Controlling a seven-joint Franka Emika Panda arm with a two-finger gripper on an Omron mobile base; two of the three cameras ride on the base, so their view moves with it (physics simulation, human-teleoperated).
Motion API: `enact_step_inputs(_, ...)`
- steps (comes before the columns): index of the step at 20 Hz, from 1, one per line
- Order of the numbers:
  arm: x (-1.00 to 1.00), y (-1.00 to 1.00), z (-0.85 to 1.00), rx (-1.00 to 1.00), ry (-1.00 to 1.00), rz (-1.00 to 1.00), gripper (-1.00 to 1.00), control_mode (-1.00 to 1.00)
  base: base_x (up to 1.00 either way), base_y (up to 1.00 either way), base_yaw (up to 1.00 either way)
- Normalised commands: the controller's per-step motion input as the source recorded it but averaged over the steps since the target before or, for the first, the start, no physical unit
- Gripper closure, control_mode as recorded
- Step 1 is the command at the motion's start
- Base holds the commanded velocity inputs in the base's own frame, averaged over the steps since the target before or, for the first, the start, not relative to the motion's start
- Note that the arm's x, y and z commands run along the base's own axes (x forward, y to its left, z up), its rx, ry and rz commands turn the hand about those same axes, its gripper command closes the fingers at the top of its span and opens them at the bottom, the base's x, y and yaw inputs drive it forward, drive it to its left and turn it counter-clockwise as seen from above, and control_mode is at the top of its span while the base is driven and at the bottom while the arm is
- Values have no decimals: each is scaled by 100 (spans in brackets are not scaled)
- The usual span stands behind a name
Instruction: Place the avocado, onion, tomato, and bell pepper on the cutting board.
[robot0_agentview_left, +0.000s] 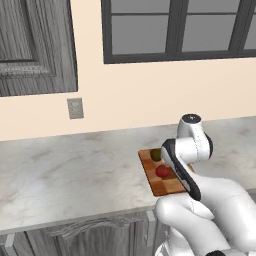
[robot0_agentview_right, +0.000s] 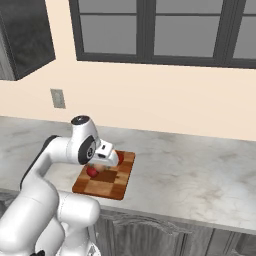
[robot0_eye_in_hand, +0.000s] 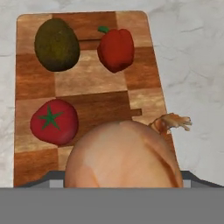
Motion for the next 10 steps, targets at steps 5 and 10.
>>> enact_step_inputs(5, 15, -12, -34, 4, 10, 0, 100, -100, 0, 0, 0)
enact_step_inputs(10, 19, -15, -22, 1, 9, 0, 100, -100, 0, 0, 0)
